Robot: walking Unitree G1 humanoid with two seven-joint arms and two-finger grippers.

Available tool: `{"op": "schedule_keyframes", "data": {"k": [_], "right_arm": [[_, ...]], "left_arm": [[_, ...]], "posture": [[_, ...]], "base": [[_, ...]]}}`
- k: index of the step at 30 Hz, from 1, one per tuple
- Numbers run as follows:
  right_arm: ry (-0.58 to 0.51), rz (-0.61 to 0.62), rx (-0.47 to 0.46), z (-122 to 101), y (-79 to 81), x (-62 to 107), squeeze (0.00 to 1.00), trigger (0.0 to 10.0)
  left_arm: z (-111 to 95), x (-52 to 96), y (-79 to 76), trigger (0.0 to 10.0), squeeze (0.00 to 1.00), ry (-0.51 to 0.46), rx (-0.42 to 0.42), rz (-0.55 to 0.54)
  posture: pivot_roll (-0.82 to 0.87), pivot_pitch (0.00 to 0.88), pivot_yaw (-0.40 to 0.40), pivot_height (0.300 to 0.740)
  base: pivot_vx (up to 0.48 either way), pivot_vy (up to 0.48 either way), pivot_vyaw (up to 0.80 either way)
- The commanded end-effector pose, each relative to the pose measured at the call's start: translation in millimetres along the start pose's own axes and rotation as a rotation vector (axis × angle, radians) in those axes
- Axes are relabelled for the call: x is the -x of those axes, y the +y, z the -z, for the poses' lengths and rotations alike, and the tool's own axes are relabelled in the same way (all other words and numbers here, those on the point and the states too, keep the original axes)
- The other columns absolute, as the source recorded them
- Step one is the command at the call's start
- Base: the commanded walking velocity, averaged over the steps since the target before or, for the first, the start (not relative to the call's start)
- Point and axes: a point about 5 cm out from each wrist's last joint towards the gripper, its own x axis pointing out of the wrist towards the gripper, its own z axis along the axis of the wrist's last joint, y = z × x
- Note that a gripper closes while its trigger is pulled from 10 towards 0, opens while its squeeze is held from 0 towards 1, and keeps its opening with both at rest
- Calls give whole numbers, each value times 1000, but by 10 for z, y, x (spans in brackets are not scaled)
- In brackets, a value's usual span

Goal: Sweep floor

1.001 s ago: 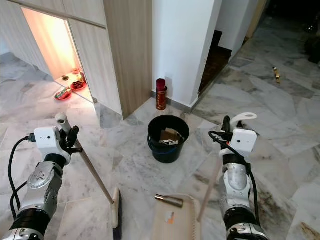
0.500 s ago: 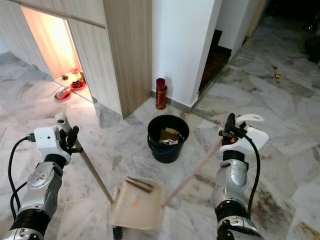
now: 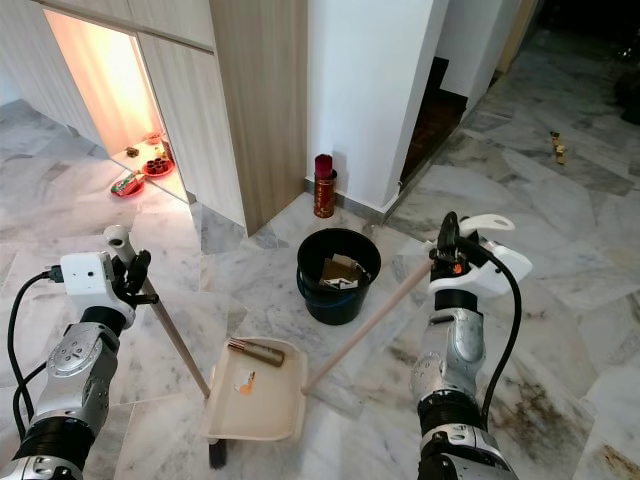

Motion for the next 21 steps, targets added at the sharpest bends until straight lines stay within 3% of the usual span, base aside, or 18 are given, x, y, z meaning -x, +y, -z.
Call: {"op": "schedule_keyframes", "data": {"k": [1, 4, 15, 21], "right_arm": [[-39, 16, -72, -31, 121, -74, 0, 10000], [-31, -35, 96, -35, 188, -75, 0, 10000], [-32, -29, 80, -57, 200, -99, 0, 10000], [-18, 10, -79, -12, 199, -97, 0, 10000]], "left_arm": [[-46, -46, -62, 10000, 0, -24, 30, 10], [-42, -44, -59, 10000, 0, -23, 29, 8], [-34, -39, -60, 10000, 0, -20, 27, 9], [-33, -39, -61, 10000, 0, -20, 28, 10]], "posture": [[143, 0, -4, 740], [141, 0, -4, 740], [141, 0, -4, 740], [144, 0, -3, 740]], "base": [[0, 0, 0], [0, 0, 0], [0, 0, 0], [0, 0, 0]]}}
